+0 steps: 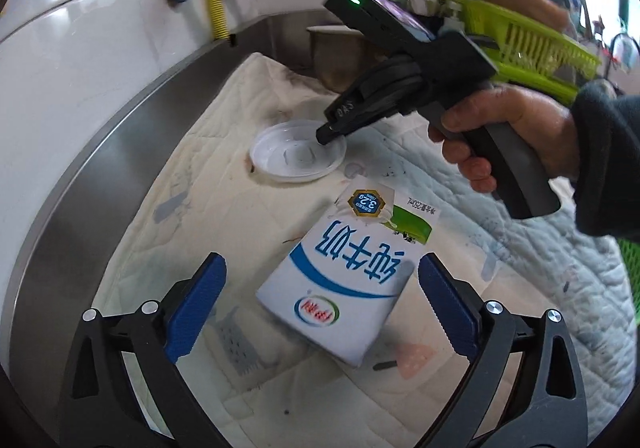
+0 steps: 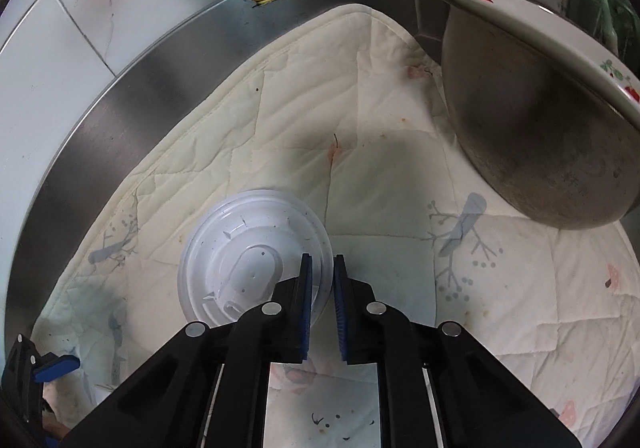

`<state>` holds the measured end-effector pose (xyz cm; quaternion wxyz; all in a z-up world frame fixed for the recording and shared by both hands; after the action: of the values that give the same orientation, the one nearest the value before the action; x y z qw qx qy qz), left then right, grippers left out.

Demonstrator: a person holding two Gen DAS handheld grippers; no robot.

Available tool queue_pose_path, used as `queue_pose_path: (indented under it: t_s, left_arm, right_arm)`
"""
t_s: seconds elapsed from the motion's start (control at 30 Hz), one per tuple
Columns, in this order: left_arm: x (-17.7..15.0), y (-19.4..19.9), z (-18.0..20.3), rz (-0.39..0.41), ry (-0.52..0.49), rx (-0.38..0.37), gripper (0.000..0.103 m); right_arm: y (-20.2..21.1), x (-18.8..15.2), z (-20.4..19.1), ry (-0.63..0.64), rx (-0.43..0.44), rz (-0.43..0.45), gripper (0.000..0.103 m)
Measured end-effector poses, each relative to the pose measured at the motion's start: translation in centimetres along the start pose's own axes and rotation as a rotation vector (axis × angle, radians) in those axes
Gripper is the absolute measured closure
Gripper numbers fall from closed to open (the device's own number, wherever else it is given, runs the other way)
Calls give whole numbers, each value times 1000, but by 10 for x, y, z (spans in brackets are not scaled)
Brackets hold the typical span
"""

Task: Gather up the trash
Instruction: 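Grasp the clear plastic lid with the right gripper while the left grasps the white milk carton, then carry the lid and carton over the green basket and release both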

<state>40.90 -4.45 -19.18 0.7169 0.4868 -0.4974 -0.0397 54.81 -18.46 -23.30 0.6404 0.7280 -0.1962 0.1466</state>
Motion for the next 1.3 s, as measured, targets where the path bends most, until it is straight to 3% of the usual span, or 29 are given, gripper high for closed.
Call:
queue_pose_path:
  t_s: [0.43,0.63,0.83,1.07,1.3]
  left_arm:
    - [0,-34,6,-66,-76,-70,7]
    - [-2,-33,7,-62,-49,-99,23]
    - [-5,-16,21,-36,-17,-55,37]
    - [-7,19,56,11,21,-18,39]
    - [-12,55,114,42,64,-26,40]
  right_arm:
    - [51,-26,12,83,-29,88,97]
    - [88,-56,25,78,-46,128,98]
    - [117,-85,51,37,-75,155,98]
    - [175,-137,86,-22,-83,193,98]
    - [246,-221,137,-95,-152,227,98]
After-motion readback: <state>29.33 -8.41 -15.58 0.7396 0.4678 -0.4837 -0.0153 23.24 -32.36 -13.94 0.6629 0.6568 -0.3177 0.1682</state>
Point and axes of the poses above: each gripper's, at about its wrist camera, not at the fingertips, and y roughly against the way its jaws point, z to its right, x to its top, the point moved 5 cm from there along -y, roughly the way its jaws point, and after that the axes turned 9 degrees about -x, right-handed, at the moved point
